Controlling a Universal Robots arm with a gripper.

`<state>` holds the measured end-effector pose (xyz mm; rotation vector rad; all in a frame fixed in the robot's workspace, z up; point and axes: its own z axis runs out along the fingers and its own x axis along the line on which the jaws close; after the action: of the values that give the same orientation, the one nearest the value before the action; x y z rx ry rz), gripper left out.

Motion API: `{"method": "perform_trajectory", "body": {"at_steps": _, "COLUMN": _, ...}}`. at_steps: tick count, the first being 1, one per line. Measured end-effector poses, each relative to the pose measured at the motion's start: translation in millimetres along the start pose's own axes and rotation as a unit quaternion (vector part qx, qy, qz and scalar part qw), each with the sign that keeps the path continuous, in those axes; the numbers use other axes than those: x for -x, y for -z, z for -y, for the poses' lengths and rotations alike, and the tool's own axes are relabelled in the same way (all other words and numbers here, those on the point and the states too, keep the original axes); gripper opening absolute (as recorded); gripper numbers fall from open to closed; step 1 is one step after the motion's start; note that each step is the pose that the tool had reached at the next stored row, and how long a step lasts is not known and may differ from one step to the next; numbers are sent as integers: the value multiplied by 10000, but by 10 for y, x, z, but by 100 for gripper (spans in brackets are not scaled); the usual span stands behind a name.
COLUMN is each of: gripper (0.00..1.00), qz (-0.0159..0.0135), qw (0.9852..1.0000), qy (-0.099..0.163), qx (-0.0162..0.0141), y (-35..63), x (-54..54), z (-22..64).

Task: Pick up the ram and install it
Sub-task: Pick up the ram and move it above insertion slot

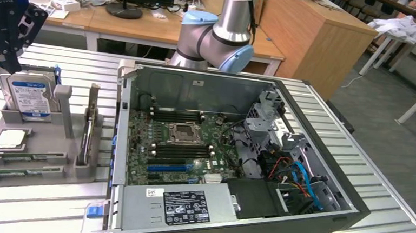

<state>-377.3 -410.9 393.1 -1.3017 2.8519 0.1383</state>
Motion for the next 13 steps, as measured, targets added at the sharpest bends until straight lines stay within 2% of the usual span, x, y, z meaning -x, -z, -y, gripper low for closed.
{"method": "perform_trajectory", "body": {"at_steps": 7, "gripper": 11, "qz": -1, "qw": 10000, "qy": 10, "qx": 1, "y": 0, "x": 0, "z": 0}}
{"method": "perform_trajectory", "body": {"at_steps": 13, "gripper": 11, "qz": -37, "qw": 9989, "qy": 468, "qx": 19, "y": -1, "x": 0, "z": 0}}
